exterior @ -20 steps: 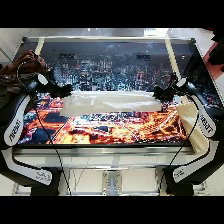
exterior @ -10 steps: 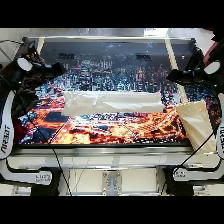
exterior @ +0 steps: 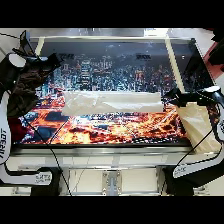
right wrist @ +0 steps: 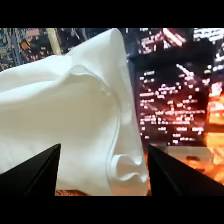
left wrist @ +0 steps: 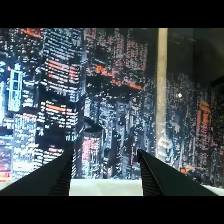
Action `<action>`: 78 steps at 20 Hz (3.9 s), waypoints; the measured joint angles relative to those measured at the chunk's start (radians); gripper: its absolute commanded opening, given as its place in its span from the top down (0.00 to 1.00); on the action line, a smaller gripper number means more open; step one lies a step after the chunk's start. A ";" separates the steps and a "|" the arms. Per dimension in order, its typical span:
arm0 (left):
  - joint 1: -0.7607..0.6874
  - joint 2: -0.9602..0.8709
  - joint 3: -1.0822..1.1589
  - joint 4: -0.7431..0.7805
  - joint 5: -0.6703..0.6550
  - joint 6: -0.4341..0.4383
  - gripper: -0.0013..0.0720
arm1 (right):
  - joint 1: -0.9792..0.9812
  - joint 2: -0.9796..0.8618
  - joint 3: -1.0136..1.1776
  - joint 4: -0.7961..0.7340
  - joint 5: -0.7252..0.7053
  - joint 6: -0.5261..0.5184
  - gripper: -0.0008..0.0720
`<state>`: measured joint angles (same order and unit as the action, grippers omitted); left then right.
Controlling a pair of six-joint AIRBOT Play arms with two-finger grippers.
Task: Fold the shirts.
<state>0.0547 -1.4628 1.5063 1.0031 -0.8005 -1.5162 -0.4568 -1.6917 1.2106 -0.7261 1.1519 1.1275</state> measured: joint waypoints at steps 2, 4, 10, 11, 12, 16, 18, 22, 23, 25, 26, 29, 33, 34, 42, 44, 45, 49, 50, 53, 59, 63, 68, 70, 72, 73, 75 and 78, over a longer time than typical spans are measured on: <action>0.000 0.000 0.000 -0.047 0.016 0.019 0.33 | 0.006 -0.049 -0.012 0.048 -0.013 -0.045 0.11; 0.000 0.002 0.000 -0.088 0.027 0.040 0.33 | 0.020 -0.085 -0.016 0.090 -0.022 -0.072 0.11; 0.000 0.002 0.000 -0.138 0.037 0.070 0.34 | 0.091 -0.125 -0.023 0.192 -0.055 -0.113 0.56; 0.000 0.002 0.000 -0.140 0.035 0.073 0.41 | 0.104 -0.128 -0.024 0.194 -0.063 -0.116 0.90; -0.001 0.002 0.000 -0.141 0.026 0.073 0.87 | 0.113 -0.130 -0.024 0.196 -0.059 -0.120 0.94; -0.055 -0.024 0.000 -0.137 -0.061 0.093 0.97 | 0.131 -0.109 0.017 0.261 0.029 -0.135 0.94; -0.134 -0.062 0.000 -0.115 -0.101 0.108 0.97 | 0.136 -0.070 0.049 0.262 0.066 -0.113 0.94; -0.358 -0.196 0.001 -0.004 -0.121 0.101 0.97 | 0.154 0.061 0.129 0.179 0.124 -0.025 0.94; -0.412 -0.238 0.001 0.039 -0.125 0.077 0.97 | 0.161 0.097 0.153 0.147 0.136 0.002 0.94; -0.494 -0.315 0.001 0.093 -0.113 0.030 0.97 | 0.179 0.158 0.205 0.099 0.153 0.050 0.94; -0.523 -0.346 0.001 0.102 -0.107 0.016 0.97 | 0.190 0.180 0.230 0.072 0.166 0.073 0.94; -0.573 -0.412 0.002 0.077 -0.090 -0.007 0.97 | 0.246 0.219 0.306 0.022 0.205 0.129 0.95; -0.558 -0.391 0.067 0.050 -0.084 -0.011 0.97 | 0.369 0.235 0.365 -0.027 0.217 0.170 0.95; -0.537 -0.364 0.097 0.047 -0.075 -0.003 0.97 | 0.413 0.237 0.373 -0.044 0.214 0.180 0.95; -0.226 -0.019 0.253 0.187 -0.113 0.077 0.97 | 0.855 0.119 0.390 -0.124 -0.061 0.245 0.95; -0.143 0.035 0.261 0.235 -0.145 0.081 0.97 | 0.953 0.041 0.391 -0.057 -0.200 0.246 0.95; -0.108 0.051 0.262 0.254 -0.158 0.084 0.97 | 0.996 0.000 0.399 0.007 -0.266 0.224 0.95; -0.001 0.079 0.266 0.290 -0.197 0.089 0.97 | 1.124 -0.153 0.489 0.245 -0.448 0.102 0.89; 0.013 0.080 0.266 0.296 -0.204 0.089 0.97 | 1.141 -0.184 0.510 0.274 -0.481 0.087 0.65; 0.036 0.085 0.267 0.298 -0.213 0.092 0.97 | 1.159 -0.254 0.546 0.330 -0.566 0.070 0.30; 0.050 0.087 0.267 0.302 -0.224 0.094 0.97 | 0.982 -0.255 0.565 0.238 -0.462 0.128 0.33; 0.051 0.087 0.267 0.302 -0.230 0.095 0.97 | 0.768 -0.235 0.537 -0.017 -0.151 0.300 0.23; 0.051 0.083 0.267 0.300 -0.233 0.095 0.97 | 0.663 -0.247 0.428 -0.092 -0.002 0.351 0.05; 0.051 0.082 0.267 0.299 -0.238 0.095 0.97 | 0.665 -0.263 0.407 -0.064 -0.003 0.340 0.05; 0.051 0.082 0.267 0.298 -0.238 0.095 0.97 | 0.679 -0.288 0.394 -0.013 -0.035 0.312 0.05; 0.051 0.082 0.267 0.298 -0.238 0.096 0.97 | 0.690 -0.303 0.391 0.031 -0.049 0.295 0.05; 0.051 0.082 0.267 0.298 -0.238 0.100 0.97 | 0.719 -0.333 0.386 0.129 -0.077 0.254 0.05; 0.051 0.082 0.267 0.298 -0.240 0.104 0.97 | 0.766 -0.367 0.383 0.256 -0.117 0.191 0.10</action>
<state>0.1055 -1.3811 1.7733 1.3014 -1.0401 -1.4120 0.3096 -2.0583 1.5940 -0.4698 1.0348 1.3186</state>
